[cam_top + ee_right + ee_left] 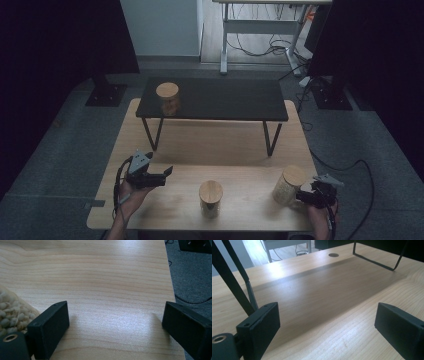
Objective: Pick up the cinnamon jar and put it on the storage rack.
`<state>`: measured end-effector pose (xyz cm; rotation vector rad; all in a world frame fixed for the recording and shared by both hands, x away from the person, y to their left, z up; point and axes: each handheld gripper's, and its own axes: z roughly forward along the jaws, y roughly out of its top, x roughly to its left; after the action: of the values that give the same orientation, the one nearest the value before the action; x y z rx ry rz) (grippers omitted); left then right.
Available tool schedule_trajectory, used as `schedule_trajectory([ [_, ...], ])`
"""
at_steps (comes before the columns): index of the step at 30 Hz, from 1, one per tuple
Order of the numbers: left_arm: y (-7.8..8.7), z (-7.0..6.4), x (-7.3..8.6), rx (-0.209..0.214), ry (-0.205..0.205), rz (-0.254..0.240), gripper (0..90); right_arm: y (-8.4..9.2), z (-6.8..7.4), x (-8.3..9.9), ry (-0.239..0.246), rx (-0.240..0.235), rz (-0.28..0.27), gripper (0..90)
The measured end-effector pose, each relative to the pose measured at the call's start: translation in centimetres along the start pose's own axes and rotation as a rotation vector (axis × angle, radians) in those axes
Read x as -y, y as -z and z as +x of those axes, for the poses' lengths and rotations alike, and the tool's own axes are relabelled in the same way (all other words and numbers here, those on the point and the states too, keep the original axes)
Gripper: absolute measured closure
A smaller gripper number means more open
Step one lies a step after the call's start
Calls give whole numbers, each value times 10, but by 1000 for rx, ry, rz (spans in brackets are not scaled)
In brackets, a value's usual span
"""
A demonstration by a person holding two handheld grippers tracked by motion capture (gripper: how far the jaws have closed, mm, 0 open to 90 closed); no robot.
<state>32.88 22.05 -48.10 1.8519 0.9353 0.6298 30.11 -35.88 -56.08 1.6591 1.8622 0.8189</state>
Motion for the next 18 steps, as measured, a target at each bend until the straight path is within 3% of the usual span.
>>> schedule_trajectory([
  [18, -8, -4, 20, 1, 11, 48, 62, 0, 0, 0, 0, 0, 0, 69],
])
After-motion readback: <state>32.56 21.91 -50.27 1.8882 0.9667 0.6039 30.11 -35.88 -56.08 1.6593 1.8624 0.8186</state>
